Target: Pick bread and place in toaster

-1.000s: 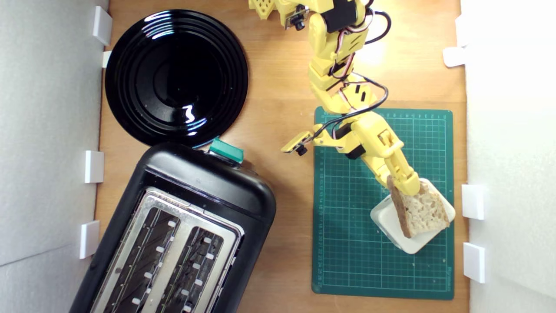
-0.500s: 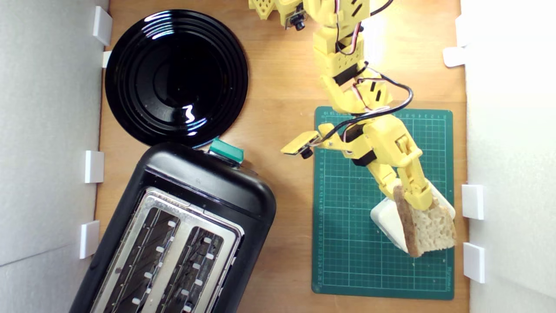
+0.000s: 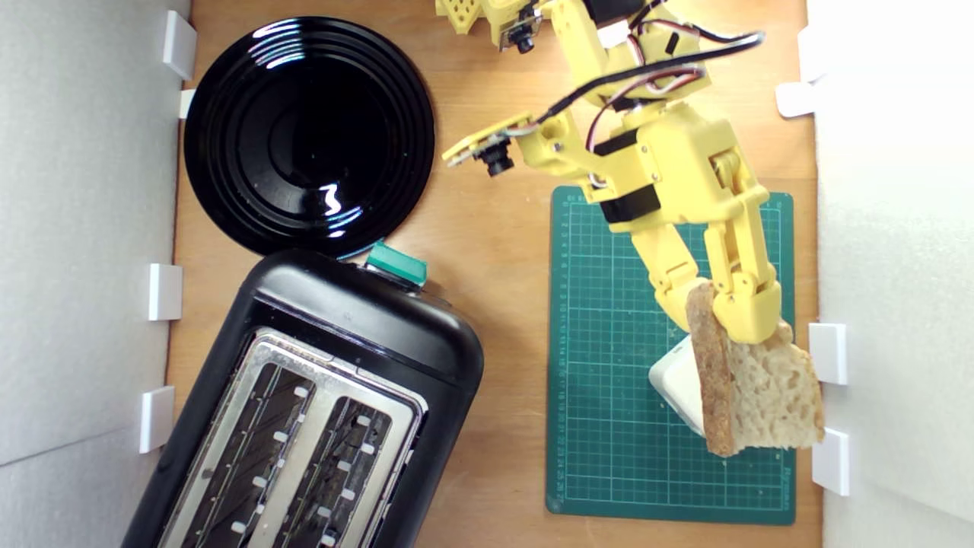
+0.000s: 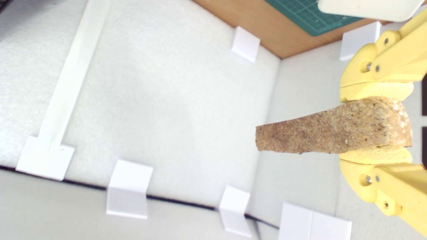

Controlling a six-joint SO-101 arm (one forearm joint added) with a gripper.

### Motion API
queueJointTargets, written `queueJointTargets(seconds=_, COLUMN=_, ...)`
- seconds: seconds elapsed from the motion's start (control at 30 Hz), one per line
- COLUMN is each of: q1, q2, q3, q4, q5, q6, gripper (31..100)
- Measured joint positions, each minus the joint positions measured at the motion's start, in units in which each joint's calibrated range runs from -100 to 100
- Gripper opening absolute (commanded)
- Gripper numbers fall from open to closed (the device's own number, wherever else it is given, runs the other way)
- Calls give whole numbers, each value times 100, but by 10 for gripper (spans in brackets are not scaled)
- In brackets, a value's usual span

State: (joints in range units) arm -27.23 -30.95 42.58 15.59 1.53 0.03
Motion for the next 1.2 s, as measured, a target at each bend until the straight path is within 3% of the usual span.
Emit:
queueJointTargets(seconds=0.23, q1=0, q2=-1008, q3=9, q4=-9, q5=644, q6=0, gripper=609)
queueJointTargets(seconds=0.53, q1=0, q2=-1352, q3=-9, q4=-18, q5=661, q6=0, gripper=609)
queueJointTargets(seconds=0.73, q1=37, q2=-1361, q3=-841, q4=-18, q5=720, q6=0, gripper=609)
queueJointTargets(seconds=0.83, q1=256, q2=-1352, q3=-1156, q4=-18, q5=805, q6=0, gripper=609)
queueJointTargets(seconds=1.07, q1=220, q2=-882, q3=-2718, q4=-18, q5=2288, q6=10, gripper=609)
queueJointTargets(seconds=1.2, q1=275, q2=-546, q3=-3745, q4=-18, q5=3119, q6=310, gripper=609)
